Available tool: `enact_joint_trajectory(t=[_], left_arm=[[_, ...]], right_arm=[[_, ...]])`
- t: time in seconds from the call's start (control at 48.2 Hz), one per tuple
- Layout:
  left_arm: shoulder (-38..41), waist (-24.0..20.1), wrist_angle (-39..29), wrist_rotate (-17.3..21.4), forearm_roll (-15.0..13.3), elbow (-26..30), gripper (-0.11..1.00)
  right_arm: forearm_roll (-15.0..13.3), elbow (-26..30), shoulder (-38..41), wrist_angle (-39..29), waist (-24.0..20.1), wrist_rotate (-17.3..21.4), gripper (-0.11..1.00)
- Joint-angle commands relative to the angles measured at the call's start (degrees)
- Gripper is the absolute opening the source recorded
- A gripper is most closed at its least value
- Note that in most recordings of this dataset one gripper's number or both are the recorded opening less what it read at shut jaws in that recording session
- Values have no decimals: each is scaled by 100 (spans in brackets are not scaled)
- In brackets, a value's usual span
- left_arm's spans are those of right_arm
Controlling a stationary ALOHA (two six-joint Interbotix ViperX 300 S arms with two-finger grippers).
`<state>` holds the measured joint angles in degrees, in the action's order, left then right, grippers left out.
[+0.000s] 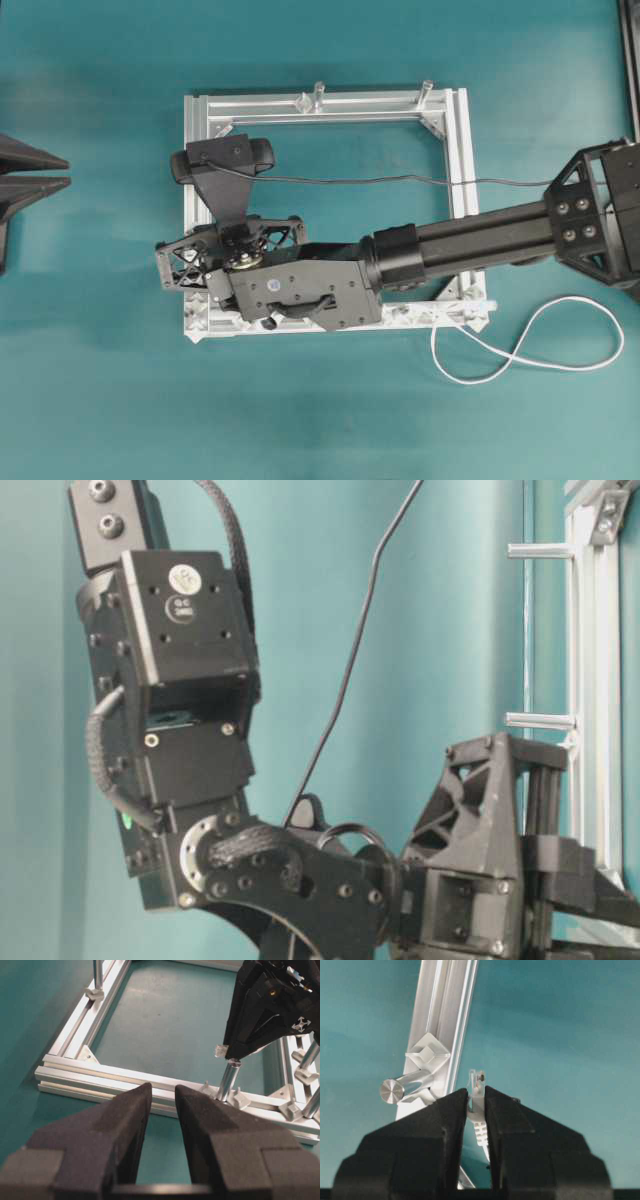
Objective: Move the cable alternately left and right between 8 closely spaced pins so it hooks onto each one.
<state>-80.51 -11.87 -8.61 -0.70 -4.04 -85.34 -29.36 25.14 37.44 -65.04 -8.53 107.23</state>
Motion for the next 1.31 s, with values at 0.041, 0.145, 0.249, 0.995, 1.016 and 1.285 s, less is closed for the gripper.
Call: enact_joint_trajectory(t=[0.041, 0.145, 0.249, 0.995, 1.016, 1.285], left_arm=[[53, -9, 18, -18, 18, 149, 32], [53, 0, 18, -26, 18, 149, 32], [53, 0, 18, -18, 18, 149, 32], [53, -9, 18, -26, 18, 149, 32], [53, -9, 18, -18, 18, 149, 32], [53, 0, 18, -26, 18, 149, 32]], right_arm=[[-26, 158, -141, 0, -105, -18, 14], [-26, 167, -132, 0, -220, 9, 14], [-18, 176, -141, -9, -360, 53, 14], [-18, 308, -70, -18, -914, 431, 14], [-18, 316, -62, -26, -923, 431, 14], [-18, 422, 18, -26, -932, 431, 14]])
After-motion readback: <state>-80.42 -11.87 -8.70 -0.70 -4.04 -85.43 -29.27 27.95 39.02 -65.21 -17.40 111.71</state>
